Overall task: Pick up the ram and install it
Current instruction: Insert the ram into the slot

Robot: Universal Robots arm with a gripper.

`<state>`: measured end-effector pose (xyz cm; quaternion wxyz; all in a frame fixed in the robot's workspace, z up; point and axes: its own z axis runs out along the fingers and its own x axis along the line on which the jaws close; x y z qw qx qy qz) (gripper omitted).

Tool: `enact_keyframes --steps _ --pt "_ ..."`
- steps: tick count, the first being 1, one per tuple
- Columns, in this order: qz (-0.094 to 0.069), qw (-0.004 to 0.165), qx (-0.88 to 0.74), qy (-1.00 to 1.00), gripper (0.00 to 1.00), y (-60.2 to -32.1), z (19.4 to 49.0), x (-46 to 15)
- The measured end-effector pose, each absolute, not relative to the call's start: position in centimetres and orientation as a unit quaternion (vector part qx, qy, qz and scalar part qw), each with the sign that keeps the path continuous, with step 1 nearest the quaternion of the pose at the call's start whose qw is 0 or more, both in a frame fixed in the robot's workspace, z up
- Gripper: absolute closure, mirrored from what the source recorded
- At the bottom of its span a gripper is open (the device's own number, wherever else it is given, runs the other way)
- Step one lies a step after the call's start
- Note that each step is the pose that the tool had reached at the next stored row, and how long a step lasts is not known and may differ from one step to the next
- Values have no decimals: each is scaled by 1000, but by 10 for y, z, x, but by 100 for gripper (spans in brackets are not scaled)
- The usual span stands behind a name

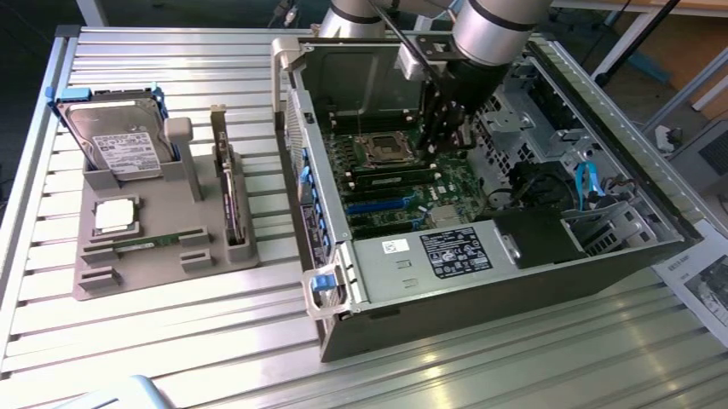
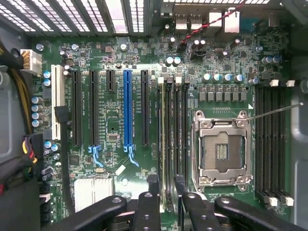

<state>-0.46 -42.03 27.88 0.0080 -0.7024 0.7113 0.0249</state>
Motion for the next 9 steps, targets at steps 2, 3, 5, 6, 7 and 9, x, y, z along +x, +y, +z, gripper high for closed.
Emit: enact_keyframes --steps 2,3,5,6,7,9 --pt "25 8 -702 711 75 -420 282 -5" --pt "25 8 -702 711 75 -420 285 -5" --pt "25 8 -702 711 75 -420 290 -5" --pt "25 8 -702 711 75 -420 292 -5" --pt "25 8 -702 711 75 -420 294 -5" --pt "25 8 -702 711 75 -420 298 -5"
